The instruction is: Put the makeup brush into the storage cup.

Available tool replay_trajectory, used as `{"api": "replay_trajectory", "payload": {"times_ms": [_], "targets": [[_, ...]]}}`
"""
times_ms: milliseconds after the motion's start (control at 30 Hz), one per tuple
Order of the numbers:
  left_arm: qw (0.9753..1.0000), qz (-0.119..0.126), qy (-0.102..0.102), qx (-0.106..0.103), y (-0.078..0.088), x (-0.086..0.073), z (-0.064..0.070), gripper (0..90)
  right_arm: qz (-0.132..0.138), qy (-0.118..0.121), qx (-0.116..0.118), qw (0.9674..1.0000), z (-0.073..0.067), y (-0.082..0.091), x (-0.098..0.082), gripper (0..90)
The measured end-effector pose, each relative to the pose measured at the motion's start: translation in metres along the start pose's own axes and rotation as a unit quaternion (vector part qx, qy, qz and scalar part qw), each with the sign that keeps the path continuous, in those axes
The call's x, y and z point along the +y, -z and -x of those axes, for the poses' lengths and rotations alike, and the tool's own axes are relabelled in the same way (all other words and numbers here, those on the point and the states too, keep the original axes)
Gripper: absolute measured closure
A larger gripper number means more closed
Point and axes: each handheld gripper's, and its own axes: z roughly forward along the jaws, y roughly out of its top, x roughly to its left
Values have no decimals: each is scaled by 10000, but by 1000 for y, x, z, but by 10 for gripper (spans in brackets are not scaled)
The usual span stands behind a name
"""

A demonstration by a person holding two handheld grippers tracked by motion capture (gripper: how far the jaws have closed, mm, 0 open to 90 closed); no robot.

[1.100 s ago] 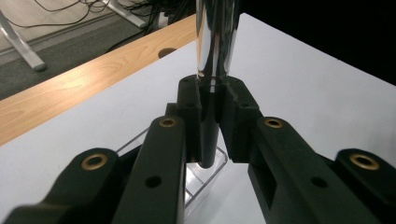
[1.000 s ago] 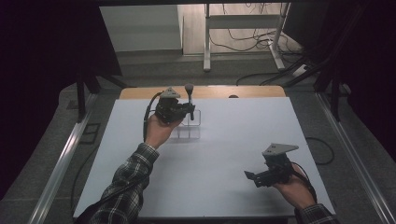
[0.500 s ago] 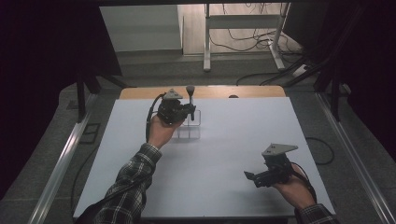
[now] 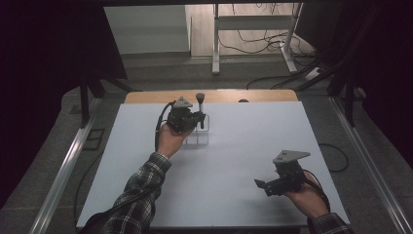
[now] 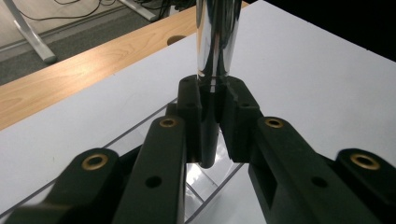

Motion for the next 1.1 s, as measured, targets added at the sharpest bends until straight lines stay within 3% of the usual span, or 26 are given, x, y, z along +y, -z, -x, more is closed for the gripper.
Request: {"api": "replay_trajectory", "payload": {"times_ms": [1100], "targets": [[9998,-197,-29,50,-16,-20,5,788,-39,59,-15,10000,-1,0,0,0]]}}
